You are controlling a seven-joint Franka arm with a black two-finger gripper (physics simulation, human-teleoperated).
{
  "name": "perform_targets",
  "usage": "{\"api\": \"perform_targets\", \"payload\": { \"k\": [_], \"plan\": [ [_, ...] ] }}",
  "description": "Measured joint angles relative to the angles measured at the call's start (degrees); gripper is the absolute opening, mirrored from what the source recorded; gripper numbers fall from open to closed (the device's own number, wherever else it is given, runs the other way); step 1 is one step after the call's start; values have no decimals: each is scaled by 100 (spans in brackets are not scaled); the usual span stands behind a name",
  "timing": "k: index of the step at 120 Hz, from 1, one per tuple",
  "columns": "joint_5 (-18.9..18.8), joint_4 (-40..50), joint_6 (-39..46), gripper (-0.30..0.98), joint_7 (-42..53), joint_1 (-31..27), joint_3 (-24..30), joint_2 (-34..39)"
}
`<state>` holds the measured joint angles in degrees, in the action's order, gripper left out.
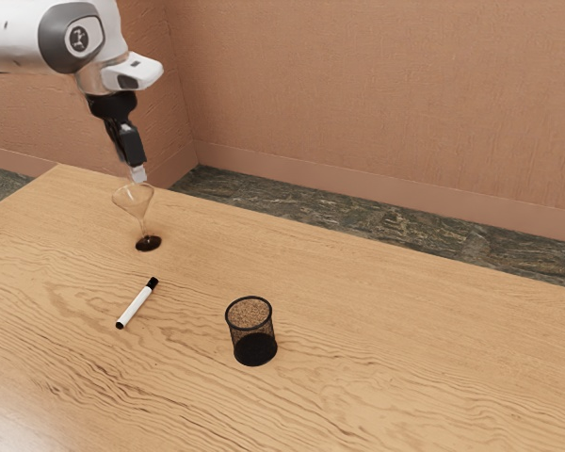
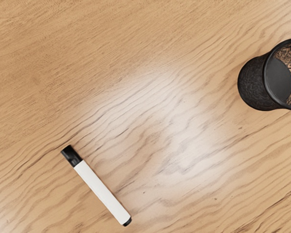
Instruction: Put the marker into the pen holder.
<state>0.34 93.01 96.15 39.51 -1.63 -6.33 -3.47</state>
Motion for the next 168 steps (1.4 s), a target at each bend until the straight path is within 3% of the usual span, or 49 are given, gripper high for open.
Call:
{"api": "perform_targets", "payload": {
  "k": [16,32,47,72,128,136,149,168],
  "plan": [
    [6,0,8,69,213,377,3,-4],
    [-35,46,16,69,386,330,-8,72],
    [-68,821,255,69,325,385,-405,190],
    [-61,949,691,69,175,-343,-552,-234],
    [-64,1415,1811,68,-1268,-177,-722,-647],
    [-65,1409,1908,63,-1635,-157,-767,-748],
    [5,1382,2033,42,-2214,-177,-803,-1006],
    [168,1253,2270,30,-2894,-228,-802,-1513]
  ]
}}
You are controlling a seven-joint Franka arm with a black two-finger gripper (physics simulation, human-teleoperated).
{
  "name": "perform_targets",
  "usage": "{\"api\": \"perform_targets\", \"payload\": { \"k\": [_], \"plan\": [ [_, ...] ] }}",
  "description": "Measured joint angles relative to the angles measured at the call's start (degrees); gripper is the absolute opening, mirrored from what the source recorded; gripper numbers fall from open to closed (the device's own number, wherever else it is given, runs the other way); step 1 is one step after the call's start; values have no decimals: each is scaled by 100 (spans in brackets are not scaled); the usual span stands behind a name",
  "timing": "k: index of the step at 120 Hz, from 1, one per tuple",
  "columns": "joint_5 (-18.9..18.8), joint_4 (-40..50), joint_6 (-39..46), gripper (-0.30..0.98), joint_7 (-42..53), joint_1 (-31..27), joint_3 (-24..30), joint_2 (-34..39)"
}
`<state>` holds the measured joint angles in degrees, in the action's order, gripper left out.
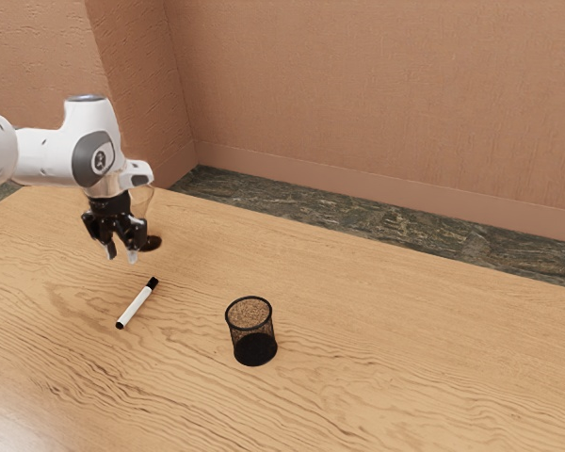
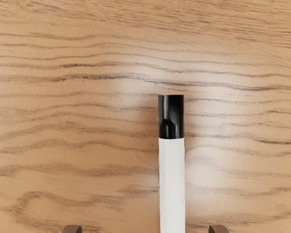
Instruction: Put the marker into the pen holder.
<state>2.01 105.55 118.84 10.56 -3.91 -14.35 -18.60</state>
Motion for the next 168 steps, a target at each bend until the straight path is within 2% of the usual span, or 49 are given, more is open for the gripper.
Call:
{"api": "perform_targets", "payload": {
  "k": [32,99,126,144,168],
  "plan": [
    [366,-223,267,21,-803,-1,9,-628],
    [378,-225,800,19,-1307,54,73,-1208],
    [366,-225,850,-1,-1392,51,75,-1225],
    [317,-120,846,-7,-1447,80,200,-774],
    [236,150,812,-9,-1407,280,874,481]
  ]
}}
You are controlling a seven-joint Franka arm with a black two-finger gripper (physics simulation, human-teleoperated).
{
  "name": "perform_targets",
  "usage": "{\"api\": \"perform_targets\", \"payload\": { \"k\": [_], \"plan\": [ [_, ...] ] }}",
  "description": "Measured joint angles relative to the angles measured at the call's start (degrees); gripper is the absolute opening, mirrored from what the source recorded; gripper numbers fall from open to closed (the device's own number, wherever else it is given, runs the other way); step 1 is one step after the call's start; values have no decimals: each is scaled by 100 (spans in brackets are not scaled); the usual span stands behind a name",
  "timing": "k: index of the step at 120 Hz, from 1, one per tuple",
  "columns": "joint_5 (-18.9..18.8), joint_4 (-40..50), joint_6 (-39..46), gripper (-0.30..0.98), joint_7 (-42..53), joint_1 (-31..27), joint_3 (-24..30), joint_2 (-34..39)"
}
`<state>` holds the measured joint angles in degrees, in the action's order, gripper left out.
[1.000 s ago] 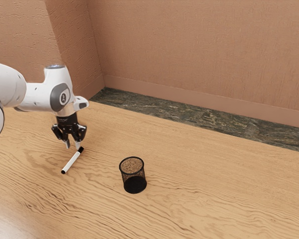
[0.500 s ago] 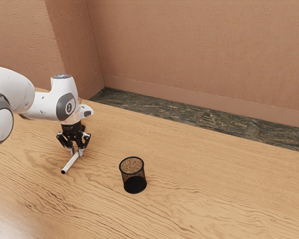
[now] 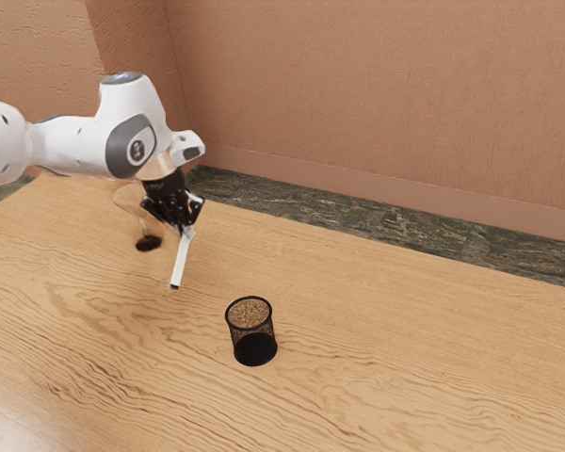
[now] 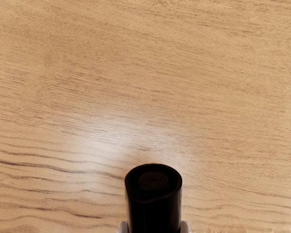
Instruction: Put the marker into the pen holder.
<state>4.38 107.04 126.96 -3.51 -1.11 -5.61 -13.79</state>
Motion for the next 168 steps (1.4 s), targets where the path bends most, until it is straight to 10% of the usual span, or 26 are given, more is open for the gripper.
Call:
{"api": "perform_targets", "payload": {
  "k": [124,148,168],
  "plan": [
    [-511,1642,2122,-10,34,1199,524,576],
    [-489,1569,2274,31,176,1127,530,821],
    [-464,-405,113,51,508,993,430,990]
  ]
}}
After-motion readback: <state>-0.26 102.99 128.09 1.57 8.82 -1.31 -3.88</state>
